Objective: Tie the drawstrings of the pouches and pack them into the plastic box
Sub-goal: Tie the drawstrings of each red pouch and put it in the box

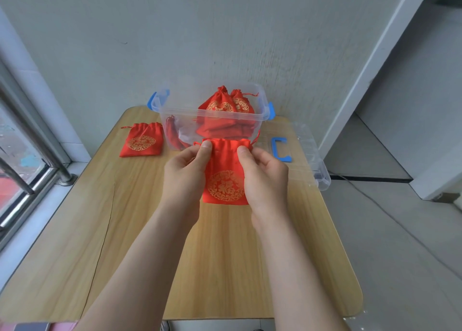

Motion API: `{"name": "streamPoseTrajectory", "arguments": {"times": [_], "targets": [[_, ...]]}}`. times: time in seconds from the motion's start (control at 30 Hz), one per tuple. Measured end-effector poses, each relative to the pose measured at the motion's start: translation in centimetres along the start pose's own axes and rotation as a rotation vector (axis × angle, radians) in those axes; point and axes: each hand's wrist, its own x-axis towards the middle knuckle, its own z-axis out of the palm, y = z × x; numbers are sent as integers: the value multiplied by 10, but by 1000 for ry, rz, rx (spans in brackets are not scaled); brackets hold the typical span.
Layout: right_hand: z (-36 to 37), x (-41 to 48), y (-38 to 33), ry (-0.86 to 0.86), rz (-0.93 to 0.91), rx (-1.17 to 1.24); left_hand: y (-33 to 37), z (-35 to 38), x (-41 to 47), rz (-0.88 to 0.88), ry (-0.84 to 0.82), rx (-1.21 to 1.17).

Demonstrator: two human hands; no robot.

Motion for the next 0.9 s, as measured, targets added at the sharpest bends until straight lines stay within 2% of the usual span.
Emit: {"name": "streamPoseTrajectory", "arguments": {"times": [0.17, 0.27, 0.4, 0.53, 0.63, 0.73, 0.9], "targets": [[4, 1, 3, 86, 51, 65, 2, 0, 1, -84, 12, -119], [5, 2, 4, 70, 119, 126, 2, 1, 0, -111, -26, -166], [5, 4, 6, 63, 120, 158, 0, -4, 4, -19, -1, -73], [1, 6, 6, 86, 77, 139, 1, -8, 5, 106, 110, 98], [2, 6, 9, 93, 83, 100, 2, -8, 6, 128, 123, 137], [5, 6, 10, 105, 63, 91, 0, -4, 7, 67, 69, 34], [7, 8, 13, 131, 41, 85, -1, -3, 10, -27, 71, -158]]}}
